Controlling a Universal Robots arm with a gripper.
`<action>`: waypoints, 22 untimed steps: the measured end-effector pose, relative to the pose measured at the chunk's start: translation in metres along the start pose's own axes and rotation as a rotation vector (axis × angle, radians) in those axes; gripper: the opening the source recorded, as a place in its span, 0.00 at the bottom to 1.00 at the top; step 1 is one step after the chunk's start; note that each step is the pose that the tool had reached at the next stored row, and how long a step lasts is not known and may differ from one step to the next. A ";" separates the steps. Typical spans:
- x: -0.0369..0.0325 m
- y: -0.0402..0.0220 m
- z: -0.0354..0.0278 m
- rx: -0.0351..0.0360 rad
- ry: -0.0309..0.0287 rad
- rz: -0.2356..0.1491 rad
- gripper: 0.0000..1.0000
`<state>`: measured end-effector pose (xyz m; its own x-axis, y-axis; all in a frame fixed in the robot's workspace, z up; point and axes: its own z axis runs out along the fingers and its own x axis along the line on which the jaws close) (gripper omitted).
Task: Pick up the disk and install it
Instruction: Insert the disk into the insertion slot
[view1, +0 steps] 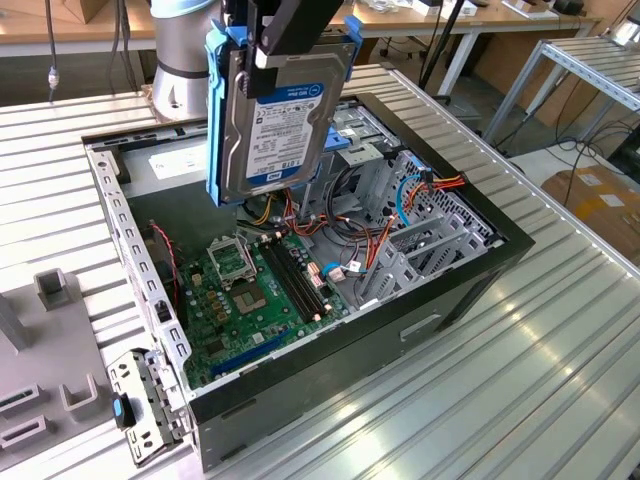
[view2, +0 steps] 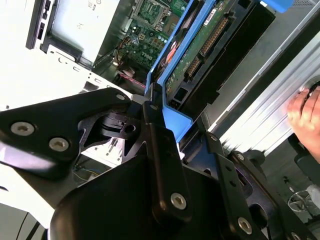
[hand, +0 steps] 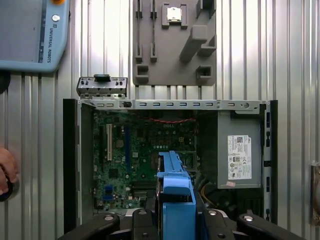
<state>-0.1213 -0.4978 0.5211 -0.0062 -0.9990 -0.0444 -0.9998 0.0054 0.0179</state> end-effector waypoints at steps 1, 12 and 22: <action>0.0027 0.0000 0.0000 0.0000 -0.0002 0.000 0.37; 0.0235 -0.0248 0.0016 0.0000 0.0005 0.000 0.37; 0.0333 -0.0411 0.0034 0.0001 0.0012 0.000 0.37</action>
<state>-0.0805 -0.5311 0.5154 -0.0062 -0.9990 -0.0432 -0.9998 0.0054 0.0178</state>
